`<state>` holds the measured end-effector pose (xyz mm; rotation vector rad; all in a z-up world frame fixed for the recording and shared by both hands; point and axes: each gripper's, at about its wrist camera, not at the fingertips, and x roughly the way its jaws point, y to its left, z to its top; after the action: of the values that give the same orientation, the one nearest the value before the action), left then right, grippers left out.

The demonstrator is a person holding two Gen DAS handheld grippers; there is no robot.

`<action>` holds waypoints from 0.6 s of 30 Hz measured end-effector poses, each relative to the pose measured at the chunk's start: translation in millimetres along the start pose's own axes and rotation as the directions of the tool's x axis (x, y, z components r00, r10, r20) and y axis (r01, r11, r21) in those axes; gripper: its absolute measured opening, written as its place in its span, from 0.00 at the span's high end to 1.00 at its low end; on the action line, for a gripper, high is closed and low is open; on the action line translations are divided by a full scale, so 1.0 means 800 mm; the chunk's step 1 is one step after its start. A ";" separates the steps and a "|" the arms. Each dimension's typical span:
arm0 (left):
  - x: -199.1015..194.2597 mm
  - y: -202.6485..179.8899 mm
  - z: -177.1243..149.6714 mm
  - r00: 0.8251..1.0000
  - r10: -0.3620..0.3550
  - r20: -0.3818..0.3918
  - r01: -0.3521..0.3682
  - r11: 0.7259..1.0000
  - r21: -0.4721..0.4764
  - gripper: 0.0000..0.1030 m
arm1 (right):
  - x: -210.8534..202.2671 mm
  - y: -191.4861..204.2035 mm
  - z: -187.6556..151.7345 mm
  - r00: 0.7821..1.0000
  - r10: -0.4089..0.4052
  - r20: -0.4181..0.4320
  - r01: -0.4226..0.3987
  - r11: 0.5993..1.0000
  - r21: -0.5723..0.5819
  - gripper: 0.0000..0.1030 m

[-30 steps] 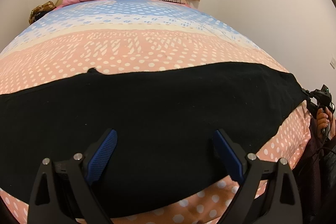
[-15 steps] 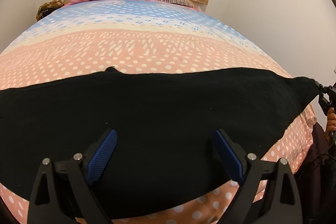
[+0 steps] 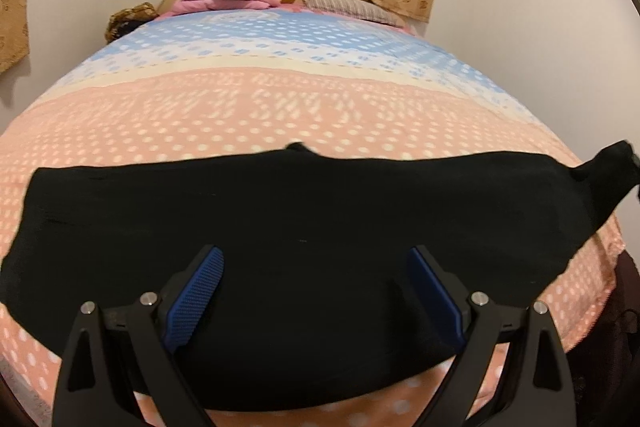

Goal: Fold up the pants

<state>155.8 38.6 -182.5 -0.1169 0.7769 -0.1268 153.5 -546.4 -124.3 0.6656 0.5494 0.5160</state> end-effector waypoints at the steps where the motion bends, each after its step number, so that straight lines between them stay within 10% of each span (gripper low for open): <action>1: 0.000 0.005 0.000 1.000 0.013 0.002 -0.013 1.000 -0.006 0.07 | 0.004 0.009 -0.002 1.000 0.008 -0.014 -0.008 1.000 -0.017 0.91; 18: 0.007 0.014 -0.003 1.000 0.026 -0.015 -0.026 0.999 -0.020 0.07 | 0.036 0.116 -0.023 0.992 0.074 -0.100 -0.090 0.982 -0.166 0.91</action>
<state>158.6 49.0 -190.0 -0.1250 0.7943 -0.0951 139.0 -458.5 -81.1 0.5038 0.5602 0.6668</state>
